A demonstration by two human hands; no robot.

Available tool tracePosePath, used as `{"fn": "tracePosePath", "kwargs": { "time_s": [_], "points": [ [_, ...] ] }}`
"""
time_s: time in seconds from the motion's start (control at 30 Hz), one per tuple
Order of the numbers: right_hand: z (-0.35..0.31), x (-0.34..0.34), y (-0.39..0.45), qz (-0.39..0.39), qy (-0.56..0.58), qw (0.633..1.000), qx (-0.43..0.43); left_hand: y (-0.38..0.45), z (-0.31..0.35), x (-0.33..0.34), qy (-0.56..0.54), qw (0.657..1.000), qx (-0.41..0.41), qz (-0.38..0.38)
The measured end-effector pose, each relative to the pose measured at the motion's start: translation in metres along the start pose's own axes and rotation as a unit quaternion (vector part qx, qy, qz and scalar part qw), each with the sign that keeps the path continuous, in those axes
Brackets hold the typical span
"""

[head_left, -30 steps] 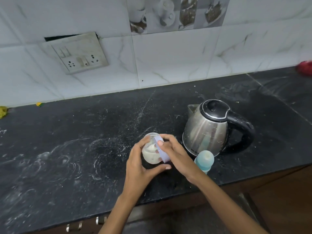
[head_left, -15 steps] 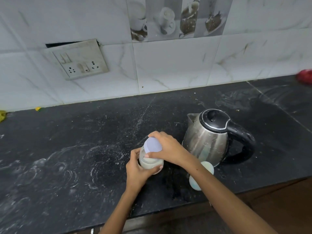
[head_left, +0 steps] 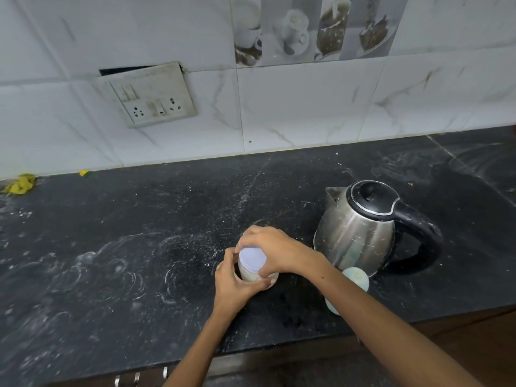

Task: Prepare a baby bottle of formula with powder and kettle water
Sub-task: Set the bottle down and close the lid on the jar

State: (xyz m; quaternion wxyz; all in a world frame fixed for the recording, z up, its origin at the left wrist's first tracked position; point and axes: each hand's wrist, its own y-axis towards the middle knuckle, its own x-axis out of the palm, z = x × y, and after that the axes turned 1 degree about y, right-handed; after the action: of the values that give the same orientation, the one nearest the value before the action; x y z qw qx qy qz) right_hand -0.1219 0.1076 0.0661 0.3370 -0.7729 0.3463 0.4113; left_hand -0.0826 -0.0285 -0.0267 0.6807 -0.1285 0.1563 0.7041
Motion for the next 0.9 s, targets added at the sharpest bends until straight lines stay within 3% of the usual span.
{"fn": "tracePosePath", "kwargs": {
  "time_s": [0.1, 0.17, 0.3, 0.43, 0.53, 0.6, 0.67, 0.8, 0.9],
  "points": [
    [0.003, -0.003, 0.006, -0.029, -0.002, 1.000, -0.011, 0.000, -0.001, 0.000, 0.010, 1.000, 0.010, 0.001],
    [-0.002, -0.003, 0.007, -0.006, -0.036, 0.999, 0.011, 0.000, -0.002, 0.000, 0.006, 1.000, 0.009, 0.000],
    [-0.021, 0.003, 0.004, 0.079, -0.159, 0.972, 0.156, -0.001, 0.001, 0.000, -0.008, 1.000, 0.008, -0.002],
    [-0.016, -0.010, -0.009, 0.099, -0.142, 0.957, 0.233, -0.001, 0.002, -0.001, 0.003, 1.000, 0.017, -0.005],
    [-0.006, -0.012, -0.020, 0.114, -0.068, 0.974, 0.184, 0.000, 0.001, -0.001, 0.006, 1.000, 0.017, -0.005],
    [-0.003, -0.008, -0.022, 0.045, -0.002, 0.995, 0.089, 0.001, 0.000, -0.001, 0.007, 1.000, 0.019, -0.004],
    [-0.002, 0.001, -0.018, -0.001, -0.004, 0.999, 0.033, 0.001, 0.000, -0.001, 0.012, 1.000, 0.022, -0.003],
    [-0.017, 0.004, -0.011, 0.085, -0.173, 0.968, 0.163, 0.000, 0.003, -0.001, 0.008, 1.000, 0.015, -0.006],
    [-0.016, 0.001, -0.014, 0.123, -0.159, 0.954, 0.225, 0.000, 0.002, -0.002, 0.016, 1.000, 0.017, -0.010]
  ]
}}
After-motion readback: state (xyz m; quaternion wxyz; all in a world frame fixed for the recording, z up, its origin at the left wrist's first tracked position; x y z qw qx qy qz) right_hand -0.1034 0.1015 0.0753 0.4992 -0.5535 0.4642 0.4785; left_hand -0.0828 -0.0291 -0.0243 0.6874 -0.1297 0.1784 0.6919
